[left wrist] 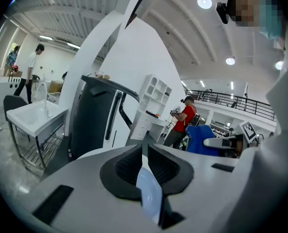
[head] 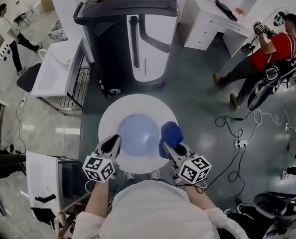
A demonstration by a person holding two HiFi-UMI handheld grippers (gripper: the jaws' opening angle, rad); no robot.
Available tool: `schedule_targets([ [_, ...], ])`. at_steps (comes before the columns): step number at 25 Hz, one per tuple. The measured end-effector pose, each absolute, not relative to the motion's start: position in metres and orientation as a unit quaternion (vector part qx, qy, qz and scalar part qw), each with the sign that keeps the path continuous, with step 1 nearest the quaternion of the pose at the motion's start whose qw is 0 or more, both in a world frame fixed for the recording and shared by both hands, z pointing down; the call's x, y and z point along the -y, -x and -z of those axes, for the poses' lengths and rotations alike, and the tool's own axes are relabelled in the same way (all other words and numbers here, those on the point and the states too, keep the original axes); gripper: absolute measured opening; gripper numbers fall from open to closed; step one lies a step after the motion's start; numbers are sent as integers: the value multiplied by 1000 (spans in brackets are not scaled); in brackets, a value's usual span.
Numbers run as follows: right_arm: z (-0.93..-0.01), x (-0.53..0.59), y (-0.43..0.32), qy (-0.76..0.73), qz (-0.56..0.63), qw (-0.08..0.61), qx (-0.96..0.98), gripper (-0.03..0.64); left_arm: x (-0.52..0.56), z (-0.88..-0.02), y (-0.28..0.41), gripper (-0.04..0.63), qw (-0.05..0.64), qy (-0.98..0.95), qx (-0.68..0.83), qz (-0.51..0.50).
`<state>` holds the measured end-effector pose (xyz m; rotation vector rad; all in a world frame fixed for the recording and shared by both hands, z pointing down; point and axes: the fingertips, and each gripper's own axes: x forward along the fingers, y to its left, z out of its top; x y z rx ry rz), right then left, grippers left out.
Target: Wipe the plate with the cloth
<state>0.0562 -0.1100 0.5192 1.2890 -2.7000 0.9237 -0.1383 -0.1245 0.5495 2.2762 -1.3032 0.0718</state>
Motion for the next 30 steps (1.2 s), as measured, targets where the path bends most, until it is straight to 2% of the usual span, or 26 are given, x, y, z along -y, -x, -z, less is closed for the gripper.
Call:
schedule_targets([
  [30,-550,92,-61,-436,-322,43,839,89,125,-725,164,61,435,-727,514,-138],
])
